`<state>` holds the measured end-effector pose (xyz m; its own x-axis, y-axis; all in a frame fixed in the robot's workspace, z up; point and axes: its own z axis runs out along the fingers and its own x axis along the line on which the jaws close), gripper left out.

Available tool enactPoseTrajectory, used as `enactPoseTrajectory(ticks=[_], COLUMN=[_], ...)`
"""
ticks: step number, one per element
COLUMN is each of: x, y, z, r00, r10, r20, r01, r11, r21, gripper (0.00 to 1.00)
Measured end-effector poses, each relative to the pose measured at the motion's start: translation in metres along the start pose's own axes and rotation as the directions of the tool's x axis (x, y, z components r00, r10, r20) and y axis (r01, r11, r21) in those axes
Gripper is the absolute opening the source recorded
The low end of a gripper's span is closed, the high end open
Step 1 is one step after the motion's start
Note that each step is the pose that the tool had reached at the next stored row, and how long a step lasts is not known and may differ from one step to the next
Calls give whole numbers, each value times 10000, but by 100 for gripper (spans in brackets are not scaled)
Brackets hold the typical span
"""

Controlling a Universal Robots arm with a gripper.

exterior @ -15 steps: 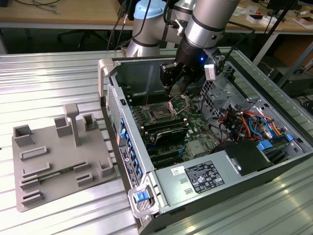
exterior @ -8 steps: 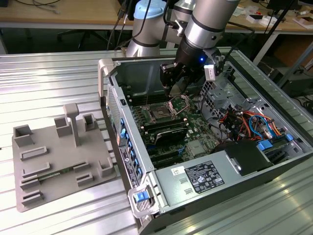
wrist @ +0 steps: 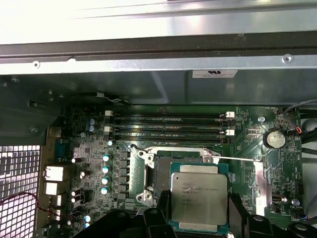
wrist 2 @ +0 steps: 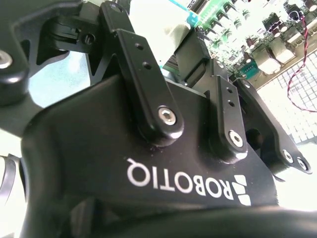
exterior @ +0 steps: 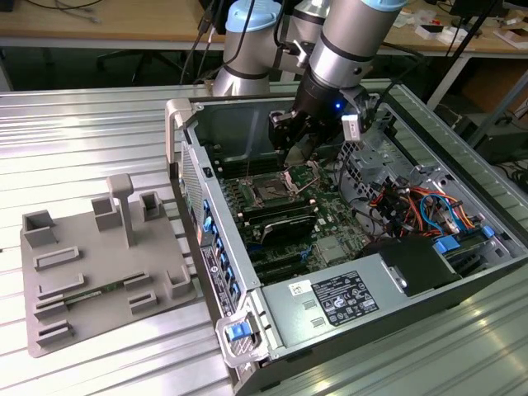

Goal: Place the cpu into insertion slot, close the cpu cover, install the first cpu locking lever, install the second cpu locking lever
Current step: 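Place the cpu into insertion slot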

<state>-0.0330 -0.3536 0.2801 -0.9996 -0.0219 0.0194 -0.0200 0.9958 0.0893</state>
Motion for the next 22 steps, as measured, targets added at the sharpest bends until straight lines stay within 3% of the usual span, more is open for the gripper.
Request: enactPoseTrajectory(ticks=[22], x=[7], y=[-13], z=[100], r00=[10000], r10=[-29], r20=[-2], r01=[29], r11=[10000], r21=[1], gripper=[55])
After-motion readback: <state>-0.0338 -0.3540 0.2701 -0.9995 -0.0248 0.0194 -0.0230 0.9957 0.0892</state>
